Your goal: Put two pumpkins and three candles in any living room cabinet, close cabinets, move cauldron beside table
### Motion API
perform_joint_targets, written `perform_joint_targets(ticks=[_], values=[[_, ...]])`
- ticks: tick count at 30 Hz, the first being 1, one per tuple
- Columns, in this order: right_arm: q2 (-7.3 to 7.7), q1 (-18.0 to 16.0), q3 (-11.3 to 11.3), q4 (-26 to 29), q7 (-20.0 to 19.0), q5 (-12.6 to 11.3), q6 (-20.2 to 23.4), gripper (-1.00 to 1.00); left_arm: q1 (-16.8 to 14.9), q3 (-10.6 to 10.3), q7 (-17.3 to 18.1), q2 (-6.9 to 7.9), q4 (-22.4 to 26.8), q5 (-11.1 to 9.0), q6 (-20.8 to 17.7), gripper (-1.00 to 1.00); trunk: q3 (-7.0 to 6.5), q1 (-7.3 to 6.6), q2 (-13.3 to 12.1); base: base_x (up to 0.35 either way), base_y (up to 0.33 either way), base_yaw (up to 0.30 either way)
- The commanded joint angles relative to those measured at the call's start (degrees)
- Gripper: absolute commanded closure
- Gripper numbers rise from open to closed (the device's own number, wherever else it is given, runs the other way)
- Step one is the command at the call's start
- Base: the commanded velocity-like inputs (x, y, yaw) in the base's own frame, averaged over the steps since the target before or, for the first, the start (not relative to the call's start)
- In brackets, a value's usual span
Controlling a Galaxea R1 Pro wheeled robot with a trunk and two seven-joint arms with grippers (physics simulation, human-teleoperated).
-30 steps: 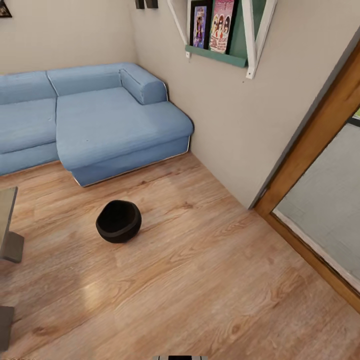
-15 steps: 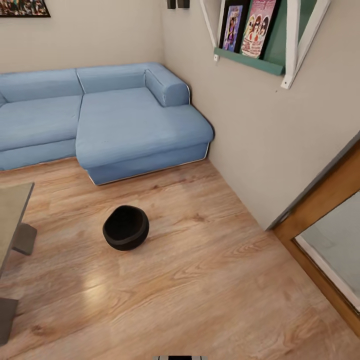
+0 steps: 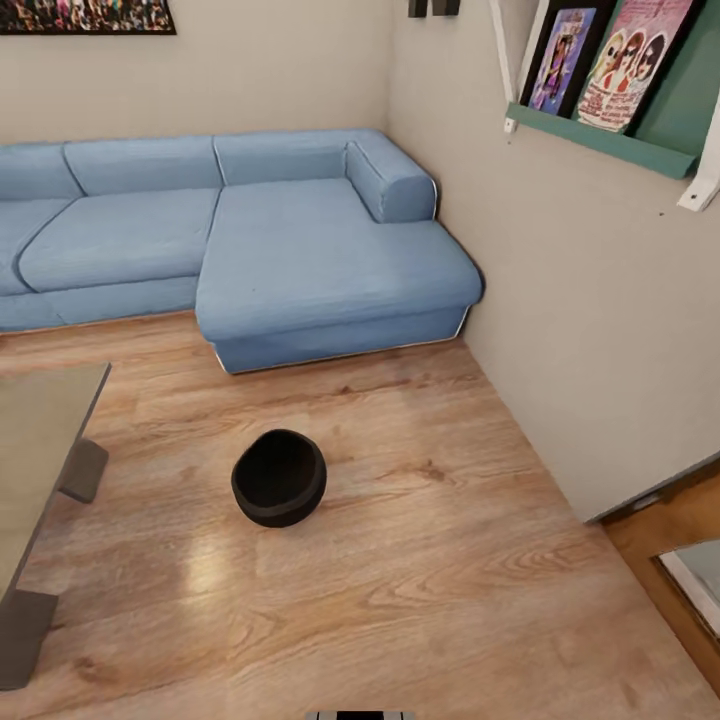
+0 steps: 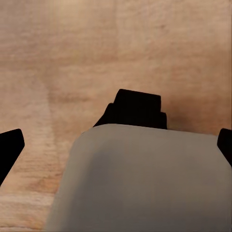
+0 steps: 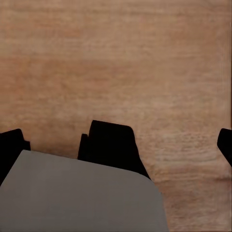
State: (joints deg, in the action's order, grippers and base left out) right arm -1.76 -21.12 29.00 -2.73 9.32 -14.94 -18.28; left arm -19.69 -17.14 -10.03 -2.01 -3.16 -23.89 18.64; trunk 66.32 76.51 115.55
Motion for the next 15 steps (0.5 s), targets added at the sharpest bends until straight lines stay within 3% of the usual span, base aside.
perform_joint_targets(ticks=[1, 15], values=[[0.00, -0.01, 0.00, 0.00, 0.00, 0.00, 0.00, -1.00, 0.00, 0.00, 0.00, 0.03, 0.00, 0.00, 0.00, -1.00, 0.00, 0.00, 0.00, 0.331, 0.000, 0.284], [0.00, -0.02, 0.00, 0.00, 0.00, 0.00, 0.00, -1.00, 0.00, 0.00, 0.01, 0.07, 0.00, 0.01, 0.00, -1.00, 0.00, 0.00, 0.00, 0.332, 0.000, 0.284]])
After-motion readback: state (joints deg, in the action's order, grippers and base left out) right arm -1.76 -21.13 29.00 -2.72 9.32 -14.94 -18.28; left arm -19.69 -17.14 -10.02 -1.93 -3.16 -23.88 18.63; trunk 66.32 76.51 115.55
